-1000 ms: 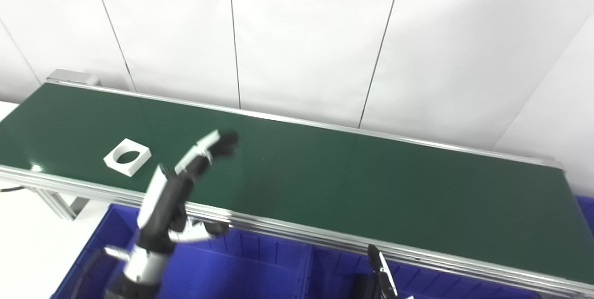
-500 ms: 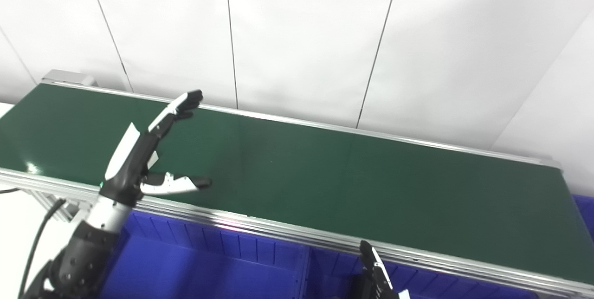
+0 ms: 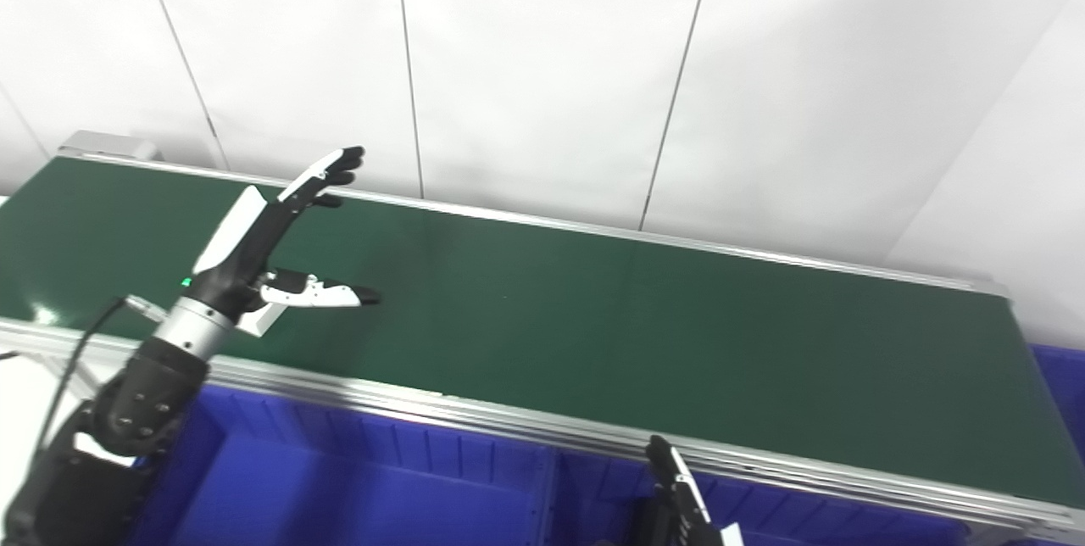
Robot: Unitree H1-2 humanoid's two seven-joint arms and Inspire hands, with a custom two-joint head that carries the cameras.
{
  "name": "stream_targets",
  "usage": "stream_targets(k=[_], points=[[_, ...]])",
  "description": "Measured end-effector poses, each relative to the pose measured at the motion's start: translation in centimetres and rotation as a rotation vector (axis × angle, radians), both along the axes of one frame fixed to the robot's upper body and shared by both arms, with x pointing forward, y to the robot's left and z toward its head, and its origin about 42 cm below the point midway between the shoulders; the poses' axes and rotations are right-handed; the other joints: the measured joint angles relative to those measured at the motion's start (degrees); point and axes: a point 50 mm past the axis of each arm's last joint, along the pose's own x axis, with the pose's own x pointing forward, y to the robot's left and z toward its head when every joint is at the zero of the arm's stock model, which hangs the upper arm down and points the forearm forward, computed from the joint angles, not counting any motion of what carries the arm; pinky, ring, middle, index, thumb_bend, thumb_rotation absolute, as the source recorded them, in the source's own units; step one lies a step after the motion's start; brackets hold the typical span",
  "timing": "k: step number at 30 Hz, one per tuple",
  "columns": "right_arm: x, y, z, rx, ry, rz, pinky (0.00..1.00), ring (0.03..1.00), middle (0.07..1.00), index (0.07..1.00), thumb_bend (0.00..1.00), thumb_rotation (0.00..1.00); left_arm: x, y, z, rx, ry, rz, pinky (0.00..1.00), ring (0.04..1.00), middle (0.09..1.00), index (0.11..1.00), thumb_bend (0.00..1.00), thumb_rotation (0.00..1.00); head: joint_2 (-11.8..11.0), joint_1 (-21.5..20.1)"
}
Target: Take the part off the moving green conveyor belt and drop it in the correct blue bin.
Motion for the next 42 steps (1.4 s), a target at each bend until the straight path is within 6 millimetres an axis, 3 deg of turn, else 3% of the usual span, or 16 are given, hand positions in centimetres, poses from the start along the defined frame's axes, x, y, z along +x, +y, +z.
stream_targets(k=[7, 12, 15, 18, 22, 32, 42], points=[[0.2, 0.3, 0.1, 0.007, -0.004, 0.0, 0.93, 0.915, 0.917, 0.933, 0.82, 0.55, 0.9, 0.0, -0.3, 0.201, 0.092, -0.05, 0.9, 0.966, 0.996, 0.998, 0.75, 0.22, 0.7, 2.0], [0.1, 0.1, -0.1, 0.005, 0.003, -0.002, 0.93, 0.924, 0.924, 0.941, 0.82, 0.61, 2.7, 0.7, 1.3, 0.366, 0.128, -0.066, 0.93, 0.973, 0.987, 0.995, 0.84, 0.08, 1.5, 3.8], [0.1, -0.1, -0.1, 0.0, 0.004, -0.003, 0.93, 0.928, 0.93, 0.948, 0.81, 0.62, 4.1, 0.7, 1.7, 0.388, 0.143, -0.072, 0.92, 0.975, 0.986, 0.996, 0.87, 0.07, 1.7, 4.4], [0.0, -0.4, -0.2, -0.003, 0.004, -0.004, 0.94, 0.932, 0.93, 0.947, 0.81, 0.63, 4.9, 0.6, 0.9, 0.404, 0.189, -0.083, 0.88, 0.969, 0.982, 0.997, 0.89, 0.08, 2.0, 5.0], [0.0, -0.8, -0.2, -0.002, 0.003, -0.006, 0.94, 0.934, 0.929, 0.948, 0.8, 0.62, 5.1, 0.9, -0.1, 0.411, 0.244, -0.083, 0.9, 0.976, 0.987, 0.992, 0.9, 0.06, 2.6, 5.9], [0.0, -1.4, -0.2, -0.003, 0.0, -0.007, 0.94, 0.939, 0.934, 0.95, 0.78, 0.62, 7.3, 0.1, -0.1, 0.464, 0.357, -0.082, 0.99, 0.984, 0.99, 0.968, 0.91, 0.01, 3.2, 7.8], [0.0, -1.8, -0.2, 0.005, -0.007, -0.011, 0.92, 0.929, 0.929, 0.945, 0.79, 0.62, 9.0, 0.5, -2.4, 0.486, 0.494, -0.078, 0.97, 0.988, 0.995, 0.977, 0.9, 0.0, 3.5, 8.5]])
